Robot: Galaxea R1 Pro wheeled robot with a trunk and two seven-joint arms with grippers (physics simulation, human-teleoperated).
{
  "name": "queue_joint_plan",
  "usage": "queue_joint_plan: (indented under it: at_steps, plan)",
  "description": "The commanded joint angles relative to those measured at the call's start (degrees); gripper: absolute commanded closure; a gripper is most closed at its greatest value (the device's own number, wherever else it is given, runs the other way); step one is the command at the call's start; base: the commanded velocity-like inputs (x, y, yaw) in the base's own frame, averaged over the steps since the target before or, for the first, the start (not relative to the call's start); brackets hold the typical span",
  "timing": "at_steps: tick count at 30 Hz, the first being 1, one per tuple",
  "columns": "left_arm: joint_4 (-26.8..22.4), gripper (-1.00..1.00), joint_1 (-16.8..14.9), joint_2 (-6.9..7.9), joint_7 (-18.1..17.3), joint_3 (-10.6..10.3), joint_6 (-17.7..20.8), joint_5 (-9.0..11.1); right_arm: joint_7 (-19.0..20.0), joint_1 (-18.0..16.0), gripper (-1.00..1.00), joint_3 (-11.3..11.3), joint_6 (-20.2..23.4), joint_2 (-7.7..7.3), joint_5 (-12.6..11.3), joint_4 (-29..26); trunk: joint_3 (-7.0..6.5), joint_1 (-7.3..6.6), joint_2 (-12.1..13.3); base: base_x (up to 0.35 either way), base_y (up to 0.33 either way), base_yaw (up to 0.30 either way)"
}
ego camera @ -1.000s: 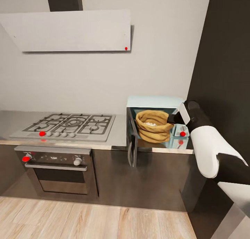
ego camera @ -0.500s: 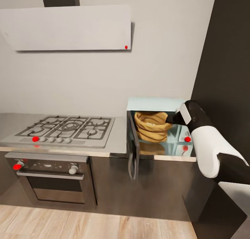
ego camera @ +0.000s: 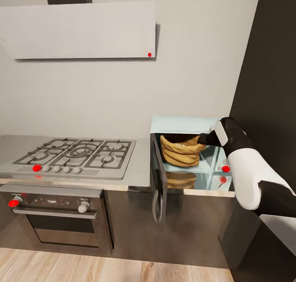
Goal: In the kitchen, take the popcorn bag from the countertop, put it into the microwave, and heat it until the popcorn is cooked so the cooked popcorn ends up inside the bag.
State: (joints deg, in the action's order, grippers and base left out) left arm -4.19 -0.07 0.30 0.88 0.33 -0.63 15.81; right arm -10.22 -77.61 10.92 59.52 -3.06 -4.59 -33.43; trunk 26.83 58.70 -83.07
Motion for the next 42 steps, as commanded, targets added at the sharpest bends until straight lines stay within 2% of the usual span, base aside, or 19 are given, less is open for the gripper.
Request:
queue_joint_plan:
  at_steps: [1,15,16,17,30,31,36,37,39,40,42]
  plan:
    - [0.0,-1.00,0.0,0.03,0.1,0.0,-0.1,0.3,-0.5,0.0,1.00,0.0,0.5,-0.08,3.4,2.6,0.08,0.03,0.0,0.017,0.000,0.000]
    - [0.0,-1.00,0.0,0.02,0.1,0.1,-0.1,0.3,-0.6,0.0,1.00,0.0,0.5,-0.10,3.4,2.6,0.08,0.03,0.0,0.038,0.000,0.000]
    - [-0.2,-1.00,0.0,-0.01,0.2,0.1,-0.1,0.3,-0.5,-1.5,1.00,-0.2,0.5,0.25,0.4,2.4,0.06,0.01,0.0,0.000,0.000,0.000]
    - [-0.1,-1.00,0.0,0.03,0.2,0.2,-0.1,0.3,-0.7,-1.4,1.00,-0.2,0.5,0.34,1.1,1.9,0.06,0.01,0.0,0.000,0.000,0.000]
    - [-0.2,-1.00,0.0,0.05,0.2,0.2,-0.1,0.3,-0.8,-1.8,1.00,-0.6,0.5,0.33,0.9,1.8,0.06,0.01,0.0,0.000,0.000,0.000]
    - [-0.2,-1.00,0.0,0.05,0.2,0.2,-0.1,0.3,-0.8,-1.8,-1.00,-0.6,0.5,0.33,0.9,1.8,0.06,0.01,0.0,0.000,0.000,0.000]
    - [-0.2,-1.00,0.0,0.05,0.2,0.2,-0.1,0.3,-0.8,-1.8,-1.00,-2.1,0.5,0.34,2.3,0.3,0.06,0.01,0.0,0.000,0.000,0.000]
    - [-0.2,-1.00,0.0,0.05,0.2,0.2,-0.1,0.3,-0.8,-1.8,-1.00,-2.1,0.5,0.34,0.9,0.3,0.06,0.01,0.0,0.000,0.000,0.000]
    - [-0.1,-1.00,0.0,0.05,0.2,0.2,-0.1,0.3,-0.7,-1.8,-1.00,-2.1,0.5,0.34,0.6,0.2,0.06,0.01,0.0,0.000,0.000,0.000]
    - [-0.2,-1.00,0.0,0.05,0.2,0.2,-0.1,0.3,-0.6,-1.8,-1.00,-2.1,0.5,0.34,3.1,0.2,0.06,0.01,0.0,0.000,0.000,0.000]
    - [-0.2,-1.00,0.0,0.05,0.2,0.2,-0.1,0.3,-0.6,-1.8,-1.00,-2.1,0.5,0.34,3.1,0.2,0.06,0.01,0.0,-0.023,0.000,0.000]
